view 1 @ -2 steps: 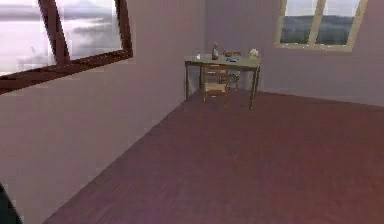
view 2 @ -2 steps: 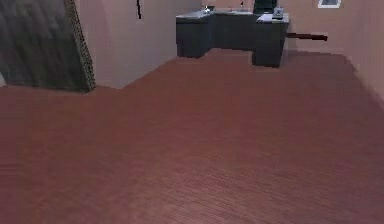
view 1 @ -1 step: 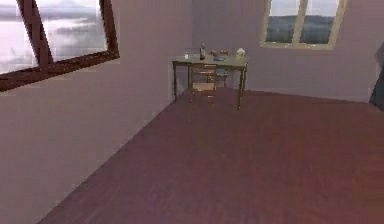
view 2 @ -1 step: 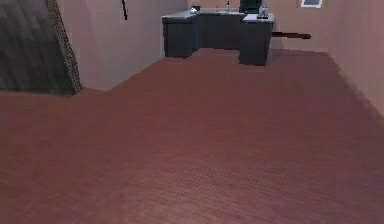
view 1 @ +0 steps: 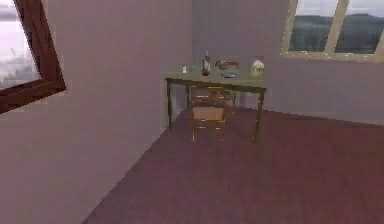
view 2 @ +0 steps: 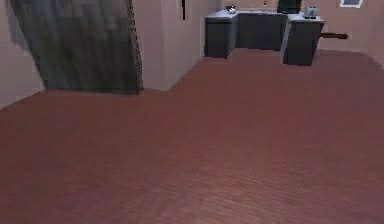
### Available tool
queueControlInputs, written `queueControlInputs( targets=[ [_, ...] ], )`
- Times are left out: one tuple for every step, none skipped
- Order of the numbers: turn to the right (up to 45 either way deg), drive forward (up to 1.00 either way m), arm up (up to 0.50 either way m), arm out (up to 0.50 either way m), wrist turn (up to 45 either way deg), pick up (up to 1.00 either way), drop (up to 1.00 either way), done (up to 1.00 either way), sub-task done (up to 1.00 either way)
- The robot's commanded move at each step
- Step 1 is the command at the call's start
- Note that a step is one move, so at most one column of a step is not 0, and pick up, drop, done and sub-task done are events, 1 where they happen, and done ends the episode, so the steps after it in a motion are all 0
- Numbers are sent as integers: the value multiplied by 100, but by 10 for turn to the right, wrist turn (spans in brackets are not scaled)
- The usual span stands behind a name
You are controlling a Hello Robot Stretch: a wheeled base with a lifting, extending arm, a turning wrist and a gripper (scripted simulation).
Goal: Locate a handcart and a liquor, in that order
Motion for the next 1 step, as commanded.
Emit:
queueControlInputs(
  targets=[
    [0,100,0,0,0,0,0,0,0]
  ],
)
